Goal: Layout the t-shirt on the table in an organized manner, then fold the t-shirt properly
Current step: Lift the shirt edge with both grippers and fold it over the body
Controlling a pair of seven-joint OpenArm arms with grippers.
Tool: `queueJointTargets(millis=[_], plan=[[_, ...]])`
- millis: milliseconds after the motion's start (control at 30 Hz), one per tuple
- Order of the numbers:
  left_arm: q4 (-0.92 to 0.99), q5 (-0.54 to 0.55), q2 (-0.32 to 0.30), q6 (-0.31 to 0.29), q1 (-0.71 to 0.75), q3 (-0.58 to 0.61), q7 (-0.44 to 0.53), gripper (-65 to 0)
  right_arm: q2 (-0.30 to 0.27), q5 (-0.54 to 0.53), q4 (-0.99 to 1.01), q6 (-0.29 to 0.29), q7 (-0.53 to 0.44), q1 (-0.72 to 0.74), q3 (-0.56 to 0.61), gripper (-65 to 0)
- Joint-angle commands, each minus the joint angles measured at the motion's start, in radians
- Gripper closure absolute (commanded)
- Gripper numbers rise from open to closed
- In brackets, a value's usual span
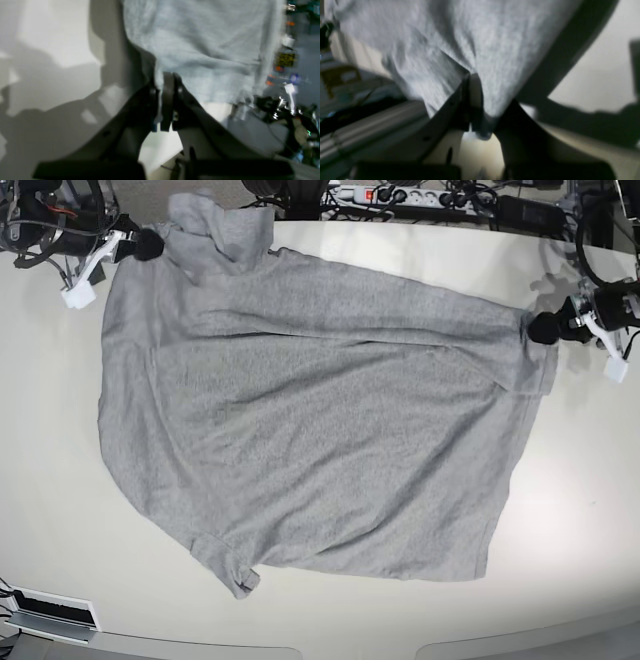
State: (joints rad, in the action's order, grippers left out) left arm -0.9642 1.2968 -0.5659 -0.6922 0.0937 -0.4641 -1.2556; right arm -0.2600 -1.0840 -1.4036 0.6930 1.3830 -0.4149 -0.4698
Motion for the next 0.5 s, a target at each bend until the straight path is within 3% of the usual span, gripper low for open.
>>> queueJointTargets(millis=[0,133,467], plan=[[-0.012,0.067,-0.037,-0.006,-0.018,-0.006,-0.026,0.0,-0.022,-0.076,-0.04,0.005,0.013,0.006,-0.004,0.0],[-0.012,0.187,-0.082,-0.006,-0.021,-0.006,-0.141,0.0,-0.071,-0.235,-0.144,0.005,0.013,-0.01,-0.004,0.0],[-0.013,0.187,-0.171,-0.006,0.028,-0.007,-0.141,0.0,-0.195,-0.218,-0.226,0.005,0.013,-0.023,-0.004,0.0]])
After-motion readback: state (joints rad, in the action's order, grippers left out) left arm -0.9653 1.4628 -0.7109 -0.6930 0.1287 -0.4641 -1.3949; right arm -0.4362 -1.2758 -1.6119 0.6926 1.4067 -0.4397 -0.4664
